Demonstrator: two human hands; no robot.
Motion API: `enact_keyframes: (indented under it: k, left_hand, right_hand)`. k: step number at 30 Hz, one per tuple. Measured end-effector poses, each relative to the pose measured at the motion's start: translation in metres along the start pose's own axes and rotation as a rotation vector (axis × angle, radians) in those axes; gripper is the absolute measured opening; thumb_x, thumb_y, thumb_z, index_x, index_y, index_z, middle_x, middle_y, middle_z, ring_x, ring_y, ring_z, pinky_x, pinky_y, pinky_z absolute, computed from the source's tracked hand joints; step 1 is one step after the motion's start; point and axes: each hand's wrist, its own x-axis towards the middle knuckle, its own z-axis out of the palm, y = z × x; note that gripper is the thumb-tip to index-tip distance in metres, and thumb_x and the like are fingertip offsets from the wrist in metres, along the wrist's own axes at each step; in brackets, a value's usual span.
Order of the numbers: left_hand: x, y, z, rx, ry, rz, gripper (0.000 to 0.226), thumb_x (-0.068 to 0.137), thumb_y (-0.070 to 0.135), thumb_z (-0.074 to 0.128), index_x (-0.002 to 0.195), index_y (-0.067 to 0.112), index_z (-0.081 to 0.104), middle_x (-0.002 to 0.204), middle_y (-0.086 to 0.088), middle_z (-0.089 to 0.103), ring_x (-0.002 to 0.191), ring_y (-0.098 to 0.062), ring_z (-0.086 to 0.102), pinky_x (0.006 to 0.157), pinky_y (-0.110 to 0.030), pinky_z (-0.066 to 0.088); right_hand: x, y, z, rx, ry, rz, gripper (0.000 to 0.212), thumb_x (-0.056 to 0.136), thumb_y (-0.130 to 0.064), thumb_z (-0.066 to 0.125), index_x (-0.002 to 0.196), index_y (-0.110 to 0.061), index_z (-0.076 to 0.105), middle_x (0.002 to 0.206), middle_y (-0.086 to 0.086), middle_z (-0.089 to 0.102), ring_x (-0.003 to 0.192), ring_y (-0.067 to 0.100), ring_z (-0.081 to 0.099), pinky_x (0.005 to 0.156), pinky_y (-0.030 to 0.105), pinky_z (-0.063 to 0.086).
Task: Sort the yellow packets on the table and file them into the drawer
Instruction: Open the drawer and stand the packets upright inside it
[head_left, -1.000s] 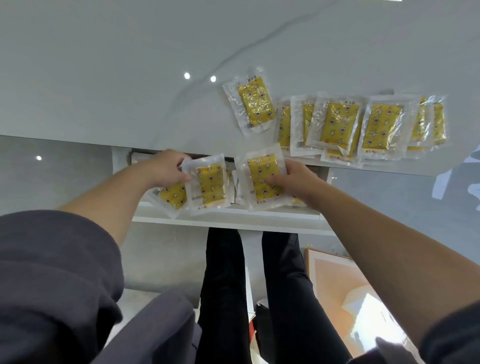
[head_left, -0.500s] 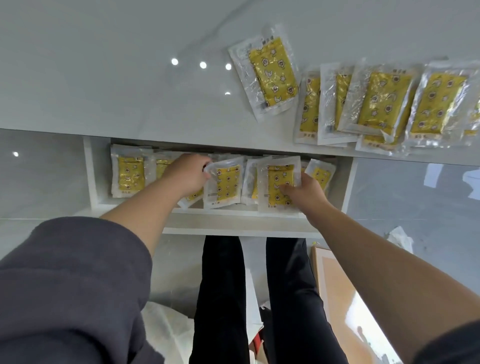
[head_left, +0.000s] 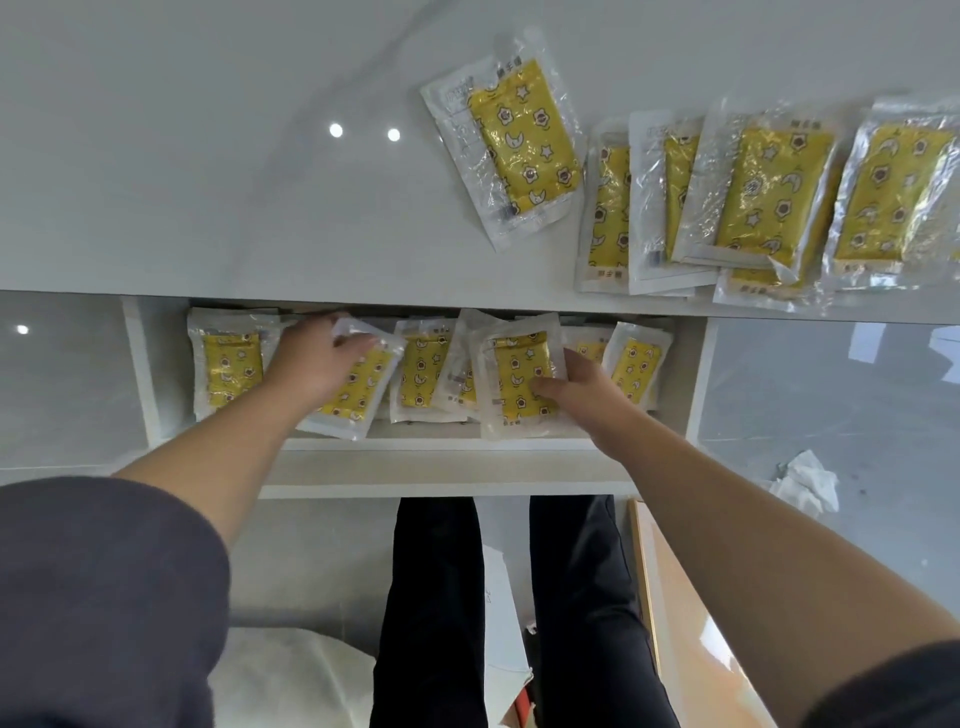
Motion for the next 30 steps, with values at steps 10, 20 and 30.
enact_keyframes:
  k: [10, 20, 30]
  left_hand:
    - [0.009, -0.03, -0.009, -0.161, 0.034, -0.19, 0.044, 0.1, 0.025, 0.052, 0.142, 0.014, 0.046, 0.146, -0.01, 0.045, 0.106, -0.025, 0.056, 0.088, -0.031, 0.039]
    - [0.001, -0.034, -0.018, 0.442, 0.278, 0.083, 0.05, 0.086, 0.023, 0.065, 0.132, 0.014, 0.048, 0.131, -0.019, 0.047, 0.122, -0.039, 0.043, 0.095, -0.05, 0.042]
    - [-0.006, -0.01, 0.026, 0.755, 0.047, 0.335, 0.066, 0.08, 0.02, 0.071, 0.139, 0.019, 0.041, 0.142, -0.007, 0.042, 0.13, -0.031, 0.039, 0.104, -0.048, 0.035]
  right_hand:
    - [0.004, -0.012, 0.055, -0.031, -0.029, -0.064, 0.051, 0.082, -0.021, 0.078, 0.127, -0.018, 0.056, 0.102, -0.008, 0.066, 0.094, 0.012, 0.063, 0.072, 0.023, 0.05]
    - [0.005, -0.028, 0.123, -0.1, -0.023, -0.07, 0.068, 0.089, -0.029, 0.07, 0.146, -0.016, 0.036, 0.138, 0.003, 0.054, 0.121, 0.025, 0.055, 0.086, 0.03, 0.045]
    - [-0.005, -0.008, 0.053, -0.072, 0.171, -0.018, 0.049, 0.096, -0.021, 0.052, 0.143, -0.012, 0.041, 0.122, 0.002, 0.061, 0.085, 0.012, 0.06, 0.07, 0.028, 0.049]
